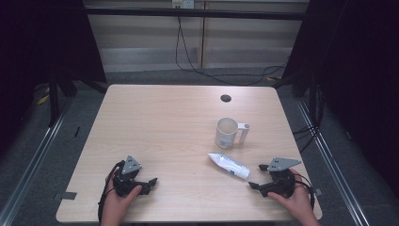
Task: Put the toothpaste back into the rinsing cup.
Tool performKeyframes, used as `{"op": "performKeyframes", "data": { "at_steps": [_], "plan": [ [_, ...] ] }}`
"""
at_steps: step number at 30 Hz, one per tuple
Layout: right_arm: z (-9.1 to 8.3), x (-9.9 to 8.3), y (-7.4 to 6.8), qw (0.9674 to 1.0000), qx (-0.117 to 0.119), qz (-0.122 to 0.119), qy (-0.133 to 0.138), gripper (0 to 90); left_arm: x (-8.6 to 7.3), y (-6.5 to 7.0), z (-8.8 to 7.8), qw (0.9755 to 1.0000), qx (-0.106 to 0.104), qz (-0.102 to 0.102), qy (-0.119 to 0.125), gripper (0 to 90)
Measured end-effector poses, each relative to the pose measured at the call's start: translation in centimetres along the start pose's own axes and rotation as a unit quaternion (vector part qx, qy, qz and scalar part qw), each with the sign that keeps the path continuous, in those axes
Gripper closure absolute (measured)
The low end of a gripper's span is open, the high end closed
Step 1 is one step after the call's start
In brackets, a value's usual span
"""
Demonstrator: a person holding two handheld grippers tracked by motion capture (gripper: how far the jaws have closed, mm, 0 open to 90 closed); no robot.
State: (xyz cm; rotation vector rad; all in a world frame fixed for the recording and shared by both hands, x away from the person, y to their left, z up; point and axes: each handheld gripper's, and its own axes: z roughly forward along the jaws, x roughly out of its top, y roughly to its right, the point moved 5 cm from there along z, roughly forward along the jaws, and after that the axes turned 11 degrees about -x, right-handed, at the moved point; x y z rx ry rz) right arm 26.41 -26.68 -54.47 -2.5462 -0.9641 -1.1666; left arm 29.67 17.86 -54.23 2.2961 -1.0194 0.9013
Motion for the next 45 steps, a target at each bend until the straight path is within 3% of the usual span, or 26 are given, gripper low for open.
{"op": "performKeyframes", "data": {
  "at_steps": [15,27,45],
  "plan": [
    [-0.1,-0.1,0.0,0.9999,-0.007,0.008,-0.003,18.5,0.0,0.0,0.0,1.0,0.0,0.0,0.0,15.1],
    [-0.5,0.6,0.0,0.998,-0.005,0.018,-0.06,22.4,0.0,0.0,0.0,1.0,0.0,0.001,-0.001,15.1],
    [-0.2,3.1,-0.6,0.9946,0.008,-0.021,-0.101,23.1,0.0,0.0,0.0,1.0,0.0,0.0,0.0,15.1]
  ]
}}
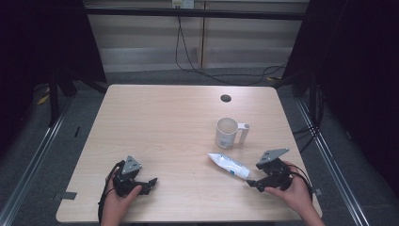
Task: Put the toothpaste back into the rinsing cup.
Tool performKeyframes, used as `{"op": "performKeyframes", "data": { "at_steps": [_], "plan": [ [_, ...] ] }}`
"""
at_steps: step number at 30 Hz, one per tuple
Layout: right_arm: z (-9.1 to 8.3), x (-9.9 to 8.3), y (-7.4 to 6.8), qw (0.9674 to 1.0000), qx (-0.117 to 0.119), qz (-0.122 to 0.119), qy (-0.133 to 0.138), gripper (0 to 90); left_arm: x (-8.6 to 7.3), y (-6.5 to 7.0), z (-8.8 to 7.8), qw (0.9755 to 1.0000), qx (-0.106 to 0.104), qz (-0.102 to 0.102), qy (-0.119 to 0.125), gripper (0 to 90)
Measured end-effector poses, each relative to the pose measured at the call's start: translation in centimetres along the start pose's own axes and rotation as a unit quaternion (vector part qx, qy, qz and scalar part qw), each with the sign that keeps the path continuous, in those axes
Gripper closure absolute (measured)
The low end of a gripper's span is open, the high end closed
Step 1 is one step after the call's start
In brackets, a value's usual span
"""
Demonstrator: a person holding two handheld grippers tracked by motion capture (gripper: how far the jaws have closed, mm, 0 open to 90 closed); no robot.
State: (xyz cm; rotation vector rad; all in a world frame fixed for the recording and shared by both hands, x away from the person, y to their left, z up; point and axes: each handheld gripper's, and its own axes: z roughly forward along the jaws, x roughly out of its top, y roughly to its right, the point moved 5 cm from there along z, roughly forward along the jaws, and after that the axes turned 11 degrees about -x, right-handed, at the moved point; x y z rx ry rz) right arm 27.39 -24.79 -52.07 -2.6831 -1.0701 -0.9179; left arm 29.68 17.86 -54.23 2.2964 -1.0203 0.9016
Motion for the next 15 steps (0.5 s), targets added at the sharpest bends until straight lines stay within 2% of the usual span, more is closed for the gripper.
{"op": "performKeyframes", "data": {
  "at_steps": [3,15],
  "plan": [
    [0.2,0.6,-0.2,0.9999,0.001,-0.004,-0.014,23.1,0.0,0.0,0.0,1.0,0.0,0.0,0.0,15.1],
    [1.0,2.3,-0.7,0.9988,0.003,-0.031,-0.037,23.1,0.0,0.0,0.0,1.0,0.0,0.0,0.0,15.1]
  ]
}}
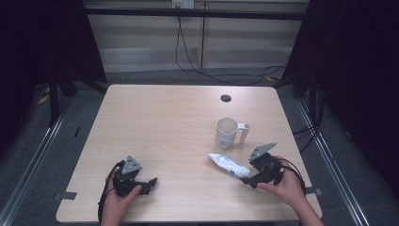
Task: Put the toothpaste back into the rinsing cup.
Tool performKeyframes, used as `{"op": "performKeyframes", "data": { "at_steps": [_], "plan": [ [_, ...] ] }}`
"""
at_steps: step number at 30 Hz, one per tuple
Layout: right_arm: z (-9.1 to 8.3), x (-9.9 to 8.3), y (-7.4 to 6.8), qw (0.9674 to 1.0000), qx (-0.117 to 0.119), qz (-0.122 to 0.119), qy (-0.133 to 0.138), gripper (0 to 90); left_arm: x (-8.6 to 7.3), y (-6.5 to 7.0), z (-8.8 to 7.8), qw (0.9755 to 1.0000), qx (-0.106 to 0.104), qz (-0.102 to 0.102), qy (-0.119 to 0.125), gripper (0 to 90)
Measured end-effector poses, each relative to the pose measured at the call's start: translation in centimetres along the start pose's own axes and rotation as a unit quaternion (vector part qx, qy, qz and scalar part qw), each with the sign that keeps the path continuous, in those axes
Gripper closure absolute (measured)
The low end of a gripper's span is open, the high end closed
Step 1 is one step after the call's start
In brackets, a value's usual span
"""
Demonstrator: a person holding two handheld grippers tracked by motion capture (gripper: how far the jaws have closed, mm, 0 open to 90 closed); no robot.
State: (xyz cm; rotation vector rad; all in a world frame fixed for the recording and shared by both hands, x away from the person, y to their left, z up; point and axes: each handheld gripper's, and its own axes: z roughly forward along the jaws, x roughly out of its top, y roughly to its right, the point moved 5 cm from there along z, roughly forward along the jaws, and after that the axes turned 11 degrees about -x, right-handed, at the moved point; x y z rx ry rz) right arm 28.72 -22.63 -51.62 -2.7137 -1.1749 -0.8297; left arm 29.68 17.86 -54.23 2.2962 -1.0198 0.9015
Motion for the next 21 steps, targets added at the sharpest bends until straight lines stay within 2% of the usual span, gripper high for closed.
{"op": "performKeyframes", "data": {
  "at_steps": [4,9,21],
  "plan": [
    [0.2,0.8,-0.1,0.9999,0.0,-0.011,-0.008,23.1,0.0,0.0,0.0,1.0,0.0,-0.001,0.001,15.1],
    [0.2,1.3,-0.2,0.9999,0.004,-0.011,-0.01,22.9,0.0,0.0,0.0,1.0,0.0,0.0,0.0,15.1],
    [0.3,3.2,-0.5,0.9992,-0.003,-0.031,-0.026,23.0,0.0,0.0,0.0,1.0,0.0,0.0,0.0,15.1]
  ]
}}
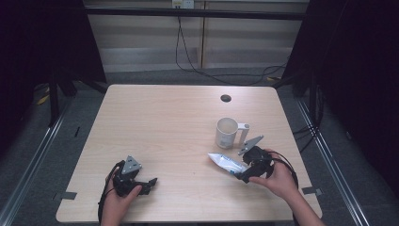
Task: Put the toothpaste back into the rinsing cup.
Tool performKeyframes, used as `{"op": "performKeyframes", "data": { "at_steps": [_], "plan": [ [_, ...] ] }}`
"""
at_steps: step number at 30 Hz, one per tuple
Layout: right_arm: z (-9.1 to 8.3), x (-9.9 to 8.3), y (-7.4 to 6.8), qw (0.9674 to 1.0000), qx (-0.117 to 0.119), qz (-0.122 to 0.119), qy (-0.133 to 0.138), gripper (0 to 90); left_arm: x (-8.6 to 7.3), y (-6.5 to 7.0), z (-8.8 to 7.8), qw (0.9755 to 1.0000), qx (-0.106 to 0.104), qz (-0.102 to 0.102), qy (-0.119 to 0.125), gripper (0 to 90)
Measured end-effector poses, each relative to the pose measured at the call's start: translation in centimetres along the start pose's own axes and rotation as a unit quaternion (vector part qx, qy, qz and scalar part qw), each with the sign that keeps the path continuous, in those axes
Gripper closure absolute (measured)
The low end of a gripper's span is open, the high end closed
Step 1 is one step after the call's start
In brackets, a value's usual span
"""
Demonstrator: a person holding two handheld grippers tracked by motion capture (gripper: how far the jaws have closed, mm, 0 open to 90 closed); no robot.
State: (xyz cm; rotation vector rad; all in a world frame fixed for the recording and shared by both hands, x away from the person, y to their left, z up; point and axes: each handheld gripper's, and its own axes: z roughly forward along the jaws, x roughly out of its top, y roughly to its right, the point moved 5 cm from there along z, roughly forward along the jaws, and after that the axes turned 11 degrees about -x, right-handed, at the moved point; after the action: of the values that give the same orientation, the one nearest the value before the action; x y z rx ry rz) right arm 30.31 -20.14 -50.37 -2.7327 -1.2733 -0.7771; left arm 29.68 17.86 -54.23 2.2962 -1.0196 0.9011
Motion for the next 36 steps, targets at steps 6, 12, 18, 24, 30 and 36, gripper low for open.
{"op": "performKeyframes", "data": {
  "at_steps": [6,12,18,24,30,36],
  "plan": [
    [0.0,0.8,0.0,1.0,-0.003,-0.004,-0.003,23.0,0.0,0.0,0.0,1.0,0.0,0.0,0.0,15.1],
    [0.3,1.6,-0.3,0.9998,-0.008,-0.018,-0.01,22.8,0.0,0.0,0.0,1.0,0.0,0.0,0.0,15.1],
    [0.6,2.4,-0.2,0.9997,-0.014,-0.016,-0.015,22.6,0.0,0.0,0.0,1.0,0.0,0.0,0.0,15.1],
    [0.9,2.8,-0.3,0.9996,-0.012,-0.015,-0.023,23.0,0.0,0.0,0.0,1.0,0.0,0.0,0.0,15.1],
    [1.4,3.3,-0.6,0.9992,-0.013,-0.024,-0.028,23.7,0.0,0.0,0.0,1.0,0.0,0.0,0.0,15.1],
    [1.6,3.7,-0.4,0.9989,-0.017,-0.028,-0.035,24.7,0.0,0.0,0.0,1.0,0.0,0.0,0.0,15.1]
  ]
}}
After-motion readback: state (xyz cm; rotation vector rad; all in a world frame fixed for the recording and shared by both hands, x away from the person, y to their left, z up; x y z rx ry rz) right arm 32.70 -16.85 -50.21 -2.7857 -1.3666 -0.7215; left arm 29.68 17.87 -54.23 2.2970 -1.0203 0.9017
